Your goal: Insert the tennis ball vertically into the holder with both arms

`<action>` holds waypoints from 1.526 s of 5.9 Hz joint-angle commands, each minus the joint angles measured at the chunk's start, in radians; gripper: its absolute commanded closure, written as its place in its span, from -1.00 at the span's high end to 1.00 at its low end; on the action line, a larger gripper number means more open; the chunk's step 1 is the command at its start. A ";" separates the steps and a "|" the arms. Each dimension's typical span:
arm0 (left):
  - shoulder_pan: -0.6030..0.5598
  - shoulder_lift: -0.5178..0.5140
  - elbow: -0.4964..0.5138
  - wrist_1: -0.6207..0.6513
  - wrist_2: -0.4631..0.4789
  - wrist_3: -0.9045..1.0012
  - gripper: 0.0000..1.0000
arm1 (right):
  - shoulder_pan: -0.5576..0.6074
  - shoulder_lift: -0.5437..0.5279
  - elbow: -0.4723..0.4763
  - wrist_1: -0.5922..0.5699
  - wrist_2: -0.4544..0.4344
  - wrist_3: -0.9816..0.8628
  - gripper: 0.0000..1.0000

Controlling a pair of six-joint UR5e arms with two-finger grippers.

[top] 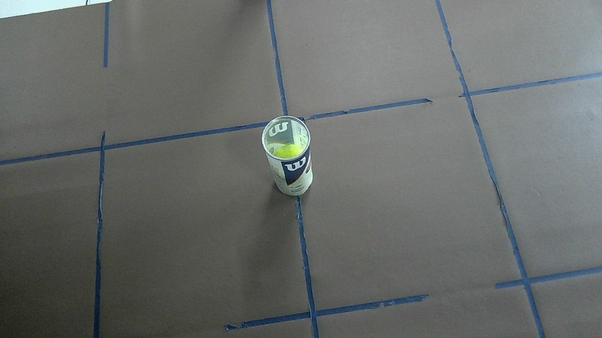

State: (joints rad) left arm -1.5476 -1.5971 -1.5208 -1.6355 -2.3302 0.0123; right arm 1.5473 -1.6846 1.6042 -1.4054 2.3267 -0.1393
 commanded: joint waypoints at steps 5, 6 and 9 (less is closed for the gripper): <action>0.004 0.000 -0.001 0.000 -0.003 0.002 1.00 | -0.007 -0.015 0.005 -0.004 0.059 0.006 1.00; 0.004 0.000 -0.001 0.000 -0.005 0.002 1.00 | -0.007 -0.015 0.005 -0.001 0.059 0.003 1.00; 0.004 0.000 -0.002 0.002 -0.005 0.002 1.00 | -0.007 -0.015 0.005 -0.001 0.056 0.001 1.00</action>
